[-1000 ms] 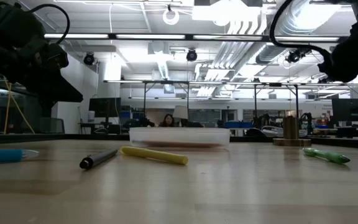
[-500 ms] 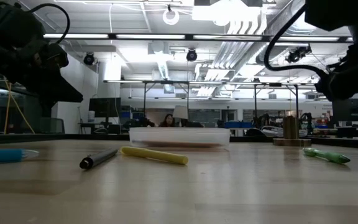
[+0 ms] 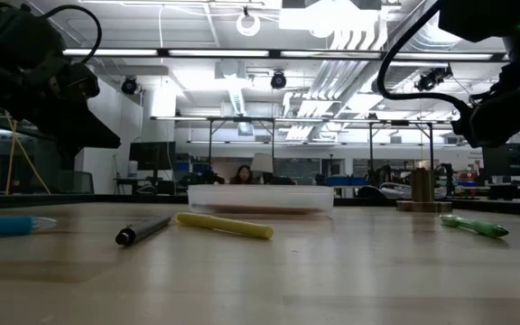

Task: Pick & place school supplies into a supply box
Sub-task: Put the right black pen into the orange supply box

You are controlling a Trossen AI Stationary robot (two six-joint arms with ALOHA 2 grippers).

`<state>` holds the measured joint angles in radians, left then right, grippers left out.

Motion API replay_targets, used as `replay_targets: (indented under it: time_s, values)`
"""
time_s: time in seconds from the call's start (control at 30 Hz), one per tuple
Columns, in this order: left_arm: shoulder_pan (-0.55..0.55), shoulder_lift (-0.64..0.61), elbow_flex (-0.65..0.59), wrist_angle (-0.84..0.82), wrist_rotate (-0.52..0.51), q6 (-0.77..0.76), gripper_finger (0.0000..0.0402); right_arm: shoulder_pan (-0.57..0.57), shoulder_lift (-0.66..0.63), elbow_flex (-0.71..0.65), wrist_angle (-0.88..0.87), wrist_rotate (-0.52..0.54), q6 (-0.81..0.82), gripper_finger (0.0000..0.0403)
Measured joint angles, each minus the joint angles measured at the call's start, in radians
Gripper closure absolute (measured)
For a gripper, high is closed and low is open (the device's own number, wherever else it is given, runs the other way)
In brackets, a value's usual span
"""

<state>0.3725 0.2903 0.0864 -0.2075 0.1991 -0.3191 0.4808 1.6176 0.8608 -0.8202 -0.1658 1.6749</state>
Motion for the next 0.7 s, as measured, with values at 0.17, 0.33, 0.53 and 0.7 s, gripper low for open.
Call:
replay_targets:
  time_s: [0.17,0.33,0.53,0.7]
  values:
    - [0.000,0.000,0.000,0.000,0.000,0.008,0.0323,0.000,0.000,0.000,0.000,0.004,-0.007,0.0336]
    - [0.000,0.000,0.000,0.000,-0.001,0.034,0.0323,0.000,-0.002,-0.013,0.012,0.001,-0.010,0.0336]
    - [0.000,0.000,0.000,-0.001,-0.002,0.034,0.0323,-0.002,-0.007,-0.080,0.129,-0.037,0.014,0.0336]
    - [0.000,0.000,0.000,-0.001,-0.002,0.034,0.0323,-0.003,-0.006,-0.100,0.149,-0.050,0.035,0.0337]
